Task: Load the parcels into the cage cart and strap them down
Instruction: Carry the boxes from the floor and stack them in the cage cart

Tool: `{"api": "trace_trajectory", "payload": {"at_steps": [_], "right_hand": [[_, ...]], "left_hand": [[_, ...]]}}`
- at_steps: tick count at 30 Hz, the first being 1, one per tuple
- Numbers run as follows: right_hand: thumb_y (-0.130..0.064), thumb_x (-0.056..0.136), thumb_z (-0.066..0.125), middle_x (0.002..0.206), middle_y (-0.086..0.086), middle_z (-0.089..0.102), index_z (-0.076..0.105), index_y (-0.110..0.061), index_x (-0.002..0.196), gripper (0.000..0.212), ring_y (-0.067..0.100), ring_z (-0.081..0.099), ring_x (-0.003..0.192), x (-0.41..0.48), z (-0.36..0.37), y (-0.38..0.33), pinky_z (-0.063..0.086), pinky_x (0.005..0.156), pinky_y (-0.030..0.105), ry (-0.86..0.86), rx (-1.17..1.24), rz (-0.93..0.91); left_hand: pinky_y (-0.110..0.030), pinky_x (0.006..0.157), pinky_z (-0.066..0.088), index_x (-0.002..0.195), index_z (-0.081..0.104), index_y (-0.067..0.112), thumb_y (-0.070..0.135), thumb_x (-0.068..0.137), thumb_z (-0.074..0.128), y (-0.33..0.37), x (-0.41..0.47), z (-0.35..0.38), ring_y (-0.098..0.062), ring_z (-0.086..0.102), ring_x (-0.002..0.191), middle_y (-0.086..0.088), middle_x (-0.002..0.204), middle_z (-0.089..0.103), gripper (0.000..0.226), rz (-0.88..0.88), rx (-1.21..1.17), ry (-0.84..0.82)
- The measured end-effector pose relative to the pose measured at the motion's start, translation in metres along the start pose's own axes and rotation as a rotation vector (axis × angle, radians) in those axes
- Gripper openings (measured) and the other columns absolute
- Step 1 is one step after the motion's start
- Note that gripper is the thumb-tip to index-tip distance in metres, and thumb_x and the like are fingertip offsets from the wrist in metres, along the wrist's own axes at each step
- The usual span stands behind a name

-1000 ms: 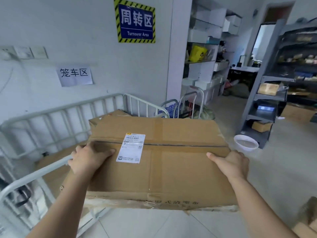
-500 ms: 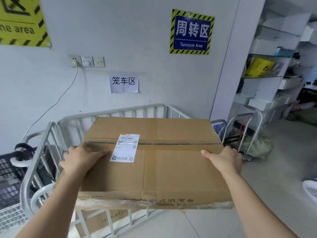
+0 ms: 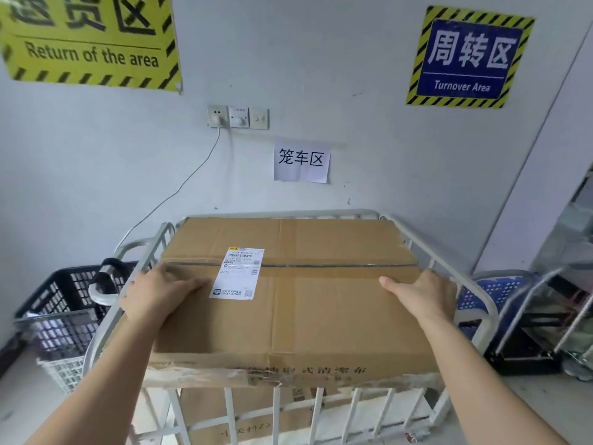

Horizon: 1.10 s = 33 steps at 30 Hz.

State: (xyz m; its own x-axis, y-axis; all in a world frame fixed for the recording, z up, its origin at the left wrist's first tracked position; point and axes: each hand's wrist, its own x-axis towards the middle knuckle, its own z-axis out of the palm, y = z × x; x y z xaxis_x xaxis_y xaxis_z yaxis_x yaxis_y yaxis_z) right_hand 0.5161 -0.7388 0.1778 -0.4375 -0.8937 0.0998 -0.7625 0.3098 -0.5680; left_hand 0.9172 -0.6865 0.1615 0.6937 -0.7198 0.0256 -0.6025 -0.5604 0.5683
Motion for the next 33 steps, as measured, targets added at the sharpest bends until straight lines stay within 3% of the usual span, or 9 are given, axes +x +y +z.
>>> {"api": "trace_trajectory", "payload": {"at_steps": [11, 16, 20, 25, 29, 33], "right_hand": [[-0.067, 0.067, 0.073, 0.132, 0.019, 0.054, 0.052, -0.001, 0.127, 0.092, 0.036, 0.048, 0.124, 0.106, 0.119, -0.118, 0.05, 0.092, 0.046, -0.08, 0.0, -0.048], [-0.066, 0.069, 0.072, 0.135, 0.019, 0.05, 0.052, 0.0, 0.128, 0.091, 0.035, 0.042, 0.129, 0.149, 0.173, -0.158, 0.044, 0.098, 0.046, -0.121, -0.026, -0.067], [-0.064, 0.072, 0.071, 0.139, 0.017, 0.048, 0.048, -0.001, 0.135, 0.092, 0.034, 0.04, 0.131, 0.18, 0.215, -0.179, 0.042, 0.098, 0.044, -0.162, -0.071, -0.065], [-0.062, 0.072, 0.072, 0.138, 0.018, 0.047, 0.047, -0.001, 0.134, 0.091, 0.035, 0.038, 0.129, 0.226, 0.282, -0.196, 0.039, 0.099, 0.041, -0.256, -0.087, -0.071], [-0.061, 0.073, 0.072, 0.138, 0.018, 0.047, 0.047, -0.001, 0.134, 0.089, 0.034, 0.037, 0.131, 0.254, 0.331, -0.206, 0.036, 0.103, 0.041, -0.316, -0.11, -0.065], [-0.06, 0.073, 0.072, 0.141, 0.019, 0.045, 0.046, 0.0, 0.135, 0.09, 0.035, 0.036, 0.133, 0.268, 0.376, -0.211, 0.034, 0.107, 0.042, -0.366, -0.162, -0.055]], "left_hand": [[-0.051, 0.102, 0.034, 0.126, 0.055, 0.028, 0.076, 0.057, 0.068, 0.001, 0.165, 0.036, -0.037, 0.044, 0.123, -0.012, 0.131, 0.05, 0.085, -0.088, -0.005, 0.006], [-0.052, 0.102, 0.036, 0.123, 0.053, 0.027, 0.074, 0.057, 0.071, 0.001, 0.23, 0.058, -0.039, 0.046, 0.121, -0.015, 0.131, 0.048, 0.083, -0.128, 0.03, 0.005], [-0.052, 0.1, 0.037, 0.118, 0.056, 0.027, 0.072, 0.06, 0.071, -0.002, 0.271, 0.085, -0.037, 0.047, 0.12, -0.013, 0.128, 0.049, 0.076, -0.169, 0.06, -0.018], [-0.048, 0.103, 0.033, 0.13, 0.051, 0.024, 0.062, 0.066, 0.075, -0.006, 0.314, 0.129, -0.037, 0.041, 0.125, -0.016, 0.135, 0.046, 0.078, -0.224, 0.05, -0.022], [-0.051, 0.1, 0.041, 0.127, 0.053, 0.025, 0.069, 0.057, 0.073, -0.026, 0.353, 0.166, -0.037, 0.048, 0.119, -0.015, 0.128, 0.053, 0.085, -0.258, 0.062, -0.084], [-0.049, 0.094, 0.046, 0.121, 0.055, 0.026, 0.059, 0.065, 0.077, -0.041, 0.38, 0.197, -0.038, 0.048, 0.116, -0.016, 0.124, 0.052, 0.069, -0.309, 0.089, -0.128]]}}
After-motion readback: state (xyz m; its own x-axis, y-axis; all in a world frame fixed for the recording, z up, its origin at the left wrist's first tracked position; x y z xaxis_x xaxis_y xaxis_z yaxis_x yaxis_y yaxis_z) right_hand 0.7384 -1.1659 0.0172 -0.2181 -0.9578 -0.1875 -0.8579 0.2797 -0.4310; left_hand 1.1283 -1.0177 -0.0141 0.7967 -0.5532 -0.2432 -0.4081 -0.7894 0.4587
